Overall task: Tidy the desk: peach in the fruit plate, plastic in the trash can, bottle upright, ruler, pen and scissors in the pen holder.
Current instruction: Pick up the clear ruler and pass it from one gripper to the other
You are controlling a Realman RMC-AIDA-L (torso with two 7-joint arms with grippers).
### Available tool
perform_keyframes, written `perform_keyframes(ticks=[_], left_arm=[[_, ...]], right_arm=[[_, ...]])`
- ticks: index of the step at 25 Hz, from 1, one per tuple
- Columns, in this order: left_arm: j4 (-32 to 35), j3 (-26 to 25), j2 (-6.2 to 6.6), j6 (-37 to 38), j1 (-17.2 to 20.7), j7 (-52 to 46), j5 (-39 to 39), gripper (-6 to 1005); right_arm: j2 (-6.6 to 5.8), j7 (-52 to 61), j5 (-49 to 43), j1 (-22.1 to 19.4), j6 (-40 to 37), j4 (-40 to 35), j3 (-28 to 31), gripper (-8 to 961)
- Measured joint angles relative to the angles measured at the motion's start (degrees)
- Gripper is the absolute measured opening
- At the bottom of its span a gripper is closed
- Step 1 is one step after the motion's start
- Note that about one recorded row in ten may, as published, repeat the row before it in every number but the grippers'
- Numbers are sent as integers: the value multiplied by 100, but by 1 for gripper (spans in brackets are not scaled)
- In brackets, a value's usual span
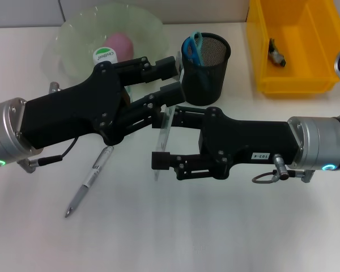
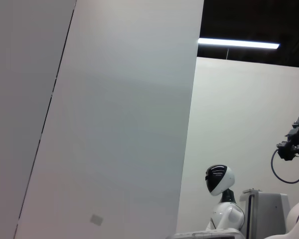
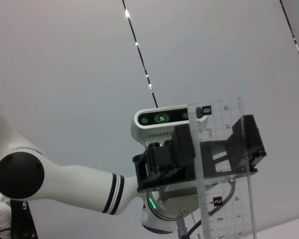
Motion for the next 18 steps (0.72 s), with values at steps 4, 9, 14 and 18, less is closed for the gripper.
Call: perform_keyframes(ticks=[4, 9, 14, 18], left_arm=[[-18, 0, 2, -26, -4, 0, 0, 415], [-76, 0, 3, -32, -23, 0, 0, 416], [-80, 0, 3, -33, -25, 0, 0, 417], [-79, -1, 3, -33, -24, 0, -2, 417]], right_arm=[[0, 0, 1, 0, -3, 0, 0, 759], [0, 0, 76, 0, -8, 21, -8, 602], [0, 1, 85, 0, -16, 55, -9, 558], [0, -5, 127, -13, -16, 91, 9, 500]])
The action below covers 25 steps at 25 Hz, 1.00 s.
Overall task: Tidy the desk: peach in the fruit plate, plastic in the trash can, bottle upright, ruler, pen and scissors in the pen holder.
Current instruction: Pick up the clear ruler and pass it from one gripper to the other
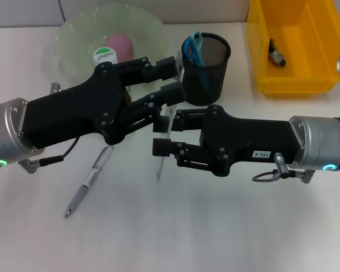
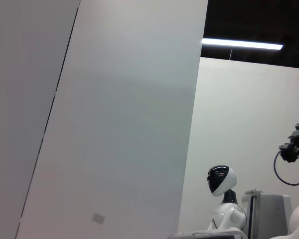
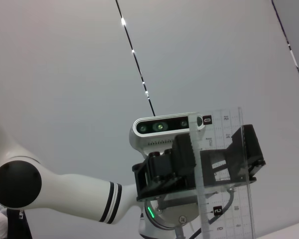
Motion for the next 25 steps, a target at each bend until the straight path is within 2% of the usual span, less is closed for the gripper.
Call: perform_keyframes(ticks=[5, 25], left_arm=[[0, 0, 0, 0, 8, 0, -4, 418], [0, 28, -5, 35, 0, 42, 7, 421]], right_arm=[[0, -6, 6, -5, 6, 6, 5, 404], [0, 3, 26, -4, 15, 5, -12, 398]])
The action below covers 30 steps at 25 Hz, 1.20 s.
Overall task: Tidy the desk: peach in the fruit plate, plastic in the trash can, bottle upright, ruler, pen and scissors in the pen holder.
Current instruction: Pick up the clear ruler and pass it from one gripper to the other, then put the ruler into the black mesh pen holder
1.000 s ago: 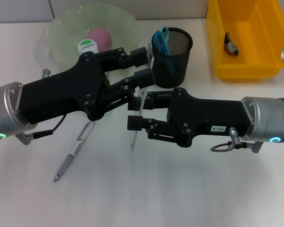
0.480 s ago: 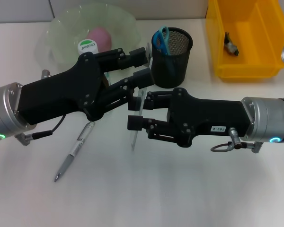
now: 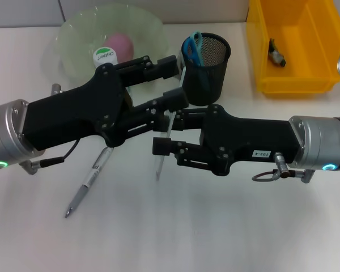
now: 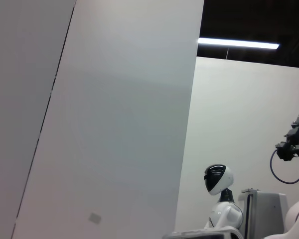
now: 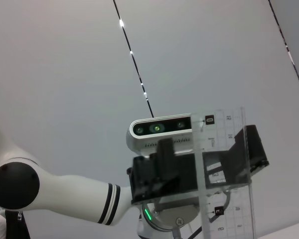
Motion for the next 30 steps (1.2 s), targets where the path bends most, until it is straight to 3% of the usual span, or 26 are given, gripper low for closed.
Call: perform_keyframes(ticks=[3, 8, 30], left_arm=[[0, 17, -3, 3, 0, 7, 1, 422], [0, -12, -4, 10, 1, 10, 1, 680], [13, -203, 49, -216, 435, 215, 22, 694]], right_arm=[[0, 2, 1, 0, 6, 0, 3, 398], [0, 3, 1, -6, 11, 0, 26, 398], [-47, -137, 652, -397, 464, -149, 95, 393]])
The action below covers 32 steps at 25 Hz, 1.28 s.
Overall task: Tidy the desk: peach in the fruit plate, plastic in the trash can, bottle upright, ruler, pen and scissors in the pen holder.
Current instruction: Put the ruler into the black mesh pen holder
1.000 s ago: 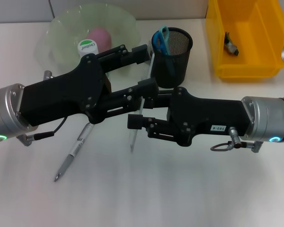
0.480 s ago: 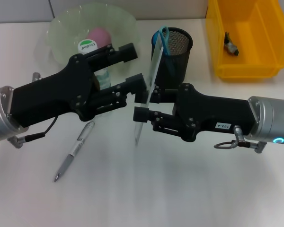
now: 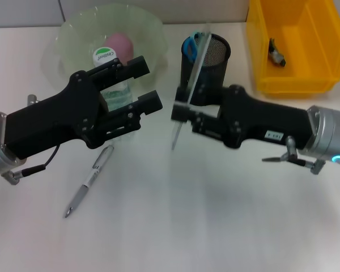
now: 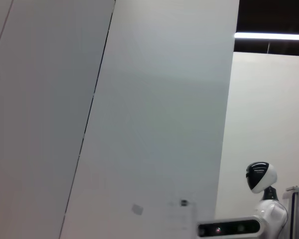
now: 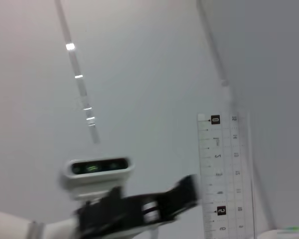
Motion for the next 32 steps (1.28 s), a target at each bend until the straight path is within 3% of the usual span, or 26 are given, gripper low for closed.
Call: perform_keyframes(ticks=[6, 14, 20, 32], left_arm=[[-7, 48, -1, -162, 69, 47, 42, 694], [-213, 108, -22, -249, 82, 406, 121, 683], [-246, 159, -22, -321, 66, 409, 123, 681], [-291, 159, -35, -419, 26, 411, 123, 677]], right_arm=[[4, 1, 252, -266, 549, -389, 202, 393], [21, -734, 358, -263, 1483, -470, 680, 393], [27, -1631, 973, -245, 1732, -220, 652, 393], [41, -2252, 1023, -54, 2259, 187, 719, 392]])
